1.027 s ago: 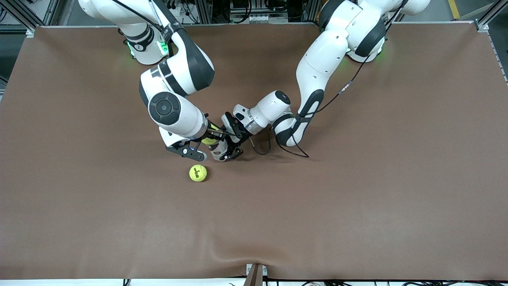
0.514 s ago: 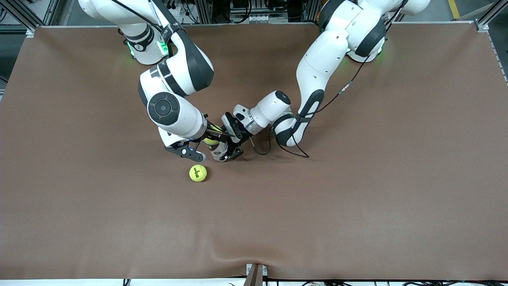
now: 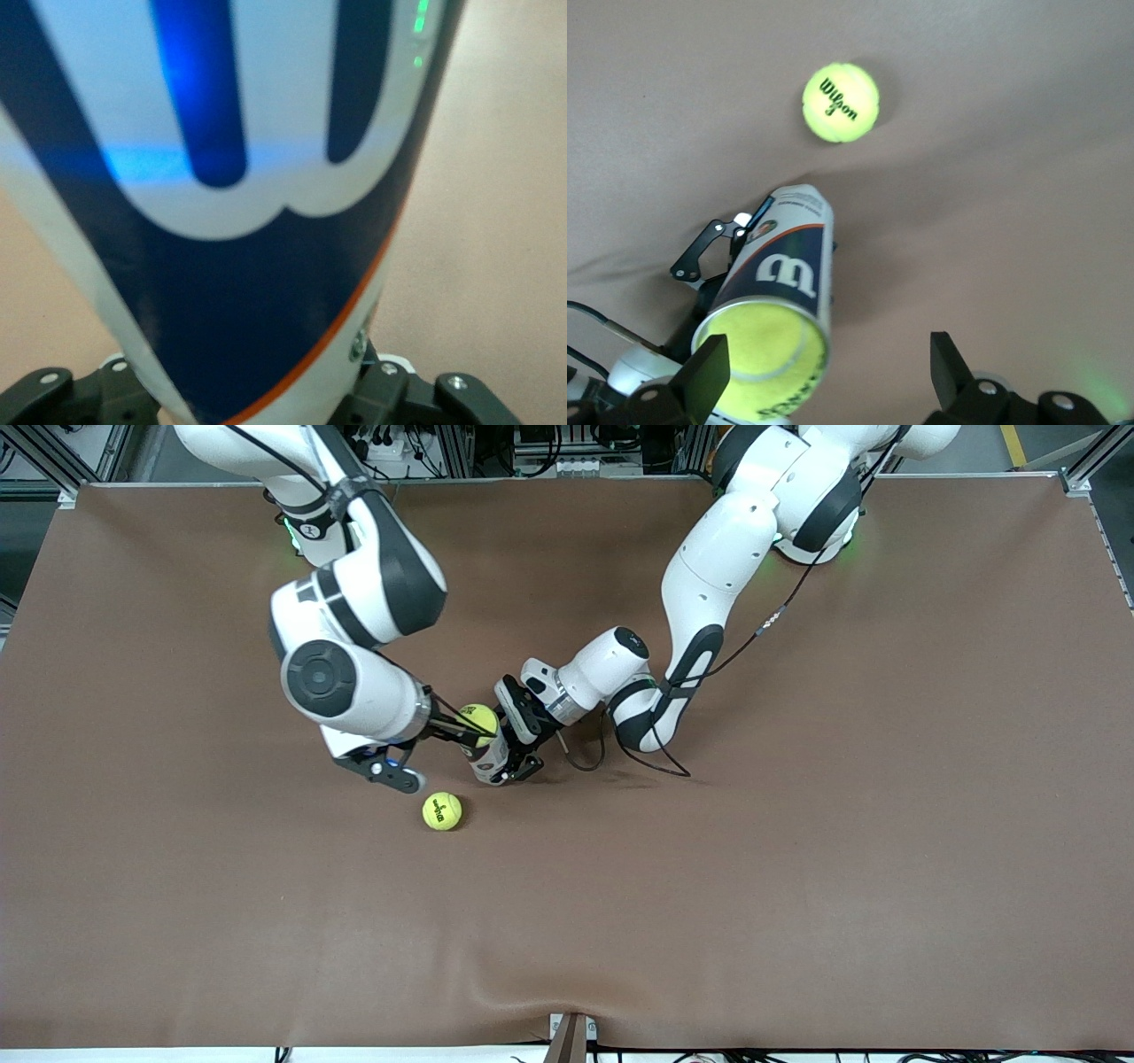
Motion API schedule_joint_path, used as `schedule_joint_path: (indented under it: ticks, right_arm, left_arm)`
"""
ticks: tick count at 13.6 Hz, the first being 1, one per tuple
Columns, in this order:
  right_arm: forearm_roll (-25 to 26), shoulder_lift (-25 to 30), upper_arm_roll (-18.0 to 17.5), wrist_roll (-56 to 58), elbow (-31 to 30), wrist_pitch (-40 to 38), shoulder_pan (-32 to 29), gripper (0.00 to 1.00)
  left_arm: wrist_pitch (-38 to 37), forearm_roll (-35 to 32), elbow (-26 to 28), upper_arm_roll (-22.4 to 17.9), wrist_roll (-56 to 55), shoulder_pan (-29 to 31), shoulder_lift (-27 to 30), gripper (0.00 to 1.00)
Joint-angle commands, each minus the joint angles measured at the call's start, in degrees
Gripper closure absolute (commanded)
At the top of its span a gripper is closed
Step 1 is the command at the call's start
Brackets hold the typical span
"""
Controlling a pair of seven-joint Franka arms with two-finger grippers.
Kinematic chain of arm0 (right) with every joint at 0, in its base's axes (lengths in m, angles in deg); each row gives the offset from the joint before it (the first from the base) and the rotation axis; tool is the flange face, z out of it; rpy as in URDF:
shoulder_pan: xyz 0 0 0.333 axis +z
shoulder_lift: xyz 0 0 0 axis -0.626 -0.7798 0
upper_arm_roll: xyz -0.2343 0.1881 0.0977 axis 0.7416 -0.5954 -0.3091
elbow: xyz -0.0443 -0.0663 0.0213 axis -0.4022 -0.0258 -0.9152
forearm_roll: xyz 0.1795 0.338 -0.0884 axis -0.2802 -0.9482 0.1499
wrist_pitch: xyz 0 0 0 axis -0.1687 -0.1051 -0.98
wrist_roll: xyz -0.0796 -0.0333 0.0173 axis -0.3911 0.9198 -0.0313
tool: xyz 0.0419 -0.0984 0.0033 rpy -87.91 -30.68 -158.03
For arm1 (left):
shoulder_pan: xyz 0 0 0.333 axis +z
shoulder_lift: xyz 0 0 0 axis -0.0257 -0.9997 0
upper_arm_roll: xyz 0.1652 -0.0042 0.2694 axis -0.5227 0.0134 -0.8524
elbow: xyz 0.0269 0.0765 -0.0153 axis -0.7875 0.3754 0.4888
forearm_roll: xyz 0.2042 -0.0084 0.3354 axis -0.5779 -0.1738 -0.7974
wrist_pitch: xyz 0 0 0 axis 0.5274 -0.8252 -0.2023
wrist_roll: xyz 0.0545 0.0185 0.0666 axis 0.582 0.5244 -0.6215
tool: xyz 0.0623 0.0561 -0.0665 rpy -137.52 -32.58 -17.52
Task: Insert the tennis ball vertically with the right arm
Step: 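Open the right gripper to drop the ball into the tube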
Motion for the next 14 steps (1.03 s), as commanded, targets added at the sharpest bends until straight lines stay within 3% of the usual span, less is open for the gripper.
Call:
schedule_joint_path:
  ticks: [1,6,10,14]
  right_arm:
    - [-0.7,1.6,-0.4,2.4,0.6,-1.9,-3.9,0.00]
    - [3.9,-3.2,-0.3,2.5,0.5,7.3,-6.6,0.00]
    - [4.1,-8.5,-0.2,2.5,0.4,18.7,-6.9,0.00]
    - [6.3,-13.2,-0.2,2.5,0.5,25.1,-6.3,0.00]
  left_arm:
    - [-1.1,-1.5,2.7,-0.4,-0.9,1.0,1.3,0.23]
    - [-1.1,-1.5,2.7,-0.4,-0.8,1.0,1.3,0.23]
    - [-1.1,-1.5,2.7,-0.4,-0.7,0.9,1.3,0.23]
    - [-1.1,-1.5,2.7,-0.4,-0.6,1.0,1.2,0.22]
